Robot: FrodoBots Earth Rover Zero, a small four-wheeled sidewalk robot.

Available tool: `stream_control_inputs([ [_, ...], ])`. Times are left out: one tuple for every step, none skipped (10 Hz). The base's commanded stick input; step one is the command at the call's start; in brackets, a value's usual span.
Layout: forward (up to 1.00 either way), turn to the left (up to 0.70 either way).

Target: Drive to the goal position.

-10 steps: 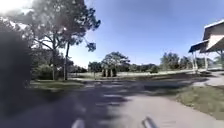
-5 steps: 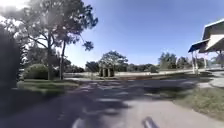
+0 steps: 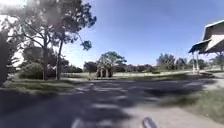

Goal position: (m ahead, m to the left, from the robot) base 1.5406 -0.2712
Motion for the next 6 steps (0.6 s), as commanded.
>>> stream_control_inputs([
  [0.7,0.22],
  [0.7,0.2],
  [0.7,0.17],
  [0.7,0.15],
  [0.7,0.12],
  [0.7,0.1],
])
